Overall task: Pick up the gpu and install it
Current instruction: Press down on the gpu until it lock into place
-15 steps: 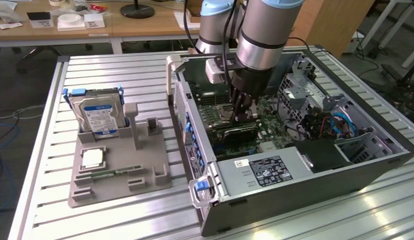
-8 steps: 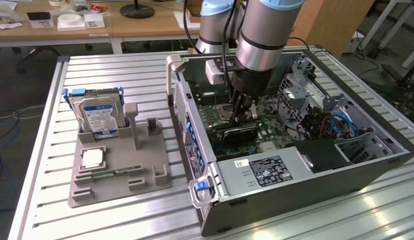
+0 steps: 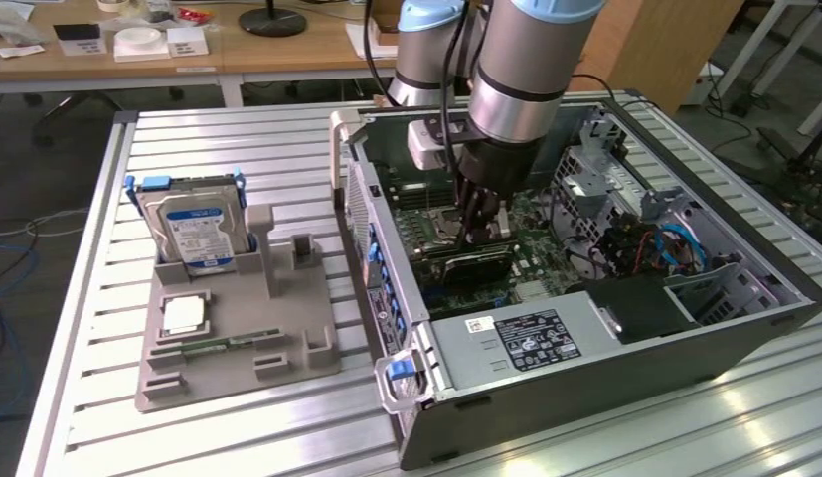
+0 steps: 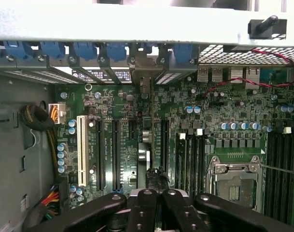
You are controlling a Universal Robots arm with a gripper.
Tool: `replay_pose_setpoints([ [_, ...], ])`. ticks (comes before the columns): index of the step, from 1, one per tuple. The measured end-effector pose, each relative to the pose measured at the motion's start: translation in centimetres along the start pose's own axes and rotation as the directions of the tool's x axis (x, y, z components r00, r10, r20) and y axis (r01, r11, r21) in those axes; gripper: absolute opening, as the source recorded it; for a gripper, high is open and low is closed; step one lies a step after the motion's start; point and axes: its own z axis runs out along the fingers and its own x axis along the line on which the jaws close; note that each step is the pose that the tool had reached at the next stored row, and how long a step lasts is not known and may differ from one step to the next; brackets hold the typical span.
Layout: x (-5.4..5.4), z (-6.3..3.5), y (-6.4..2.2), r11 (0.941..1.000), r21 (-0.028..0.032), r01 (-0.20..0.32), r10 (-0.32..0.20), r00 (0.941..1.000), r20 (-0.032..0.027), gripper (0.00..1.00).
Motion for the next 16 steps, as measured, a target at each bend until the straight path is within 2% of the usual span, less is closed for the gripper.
replay_pose_setpoints([
  [13,0.00,0.33,-0.35,1.0000,0.0001,0.000,0.000,1.0000,0.0000,0.11],
  [16,0.01,0.67,-0.35,1.0000,0.0001,0.000,0.000,1.0000,-0.0001,0.11],
])
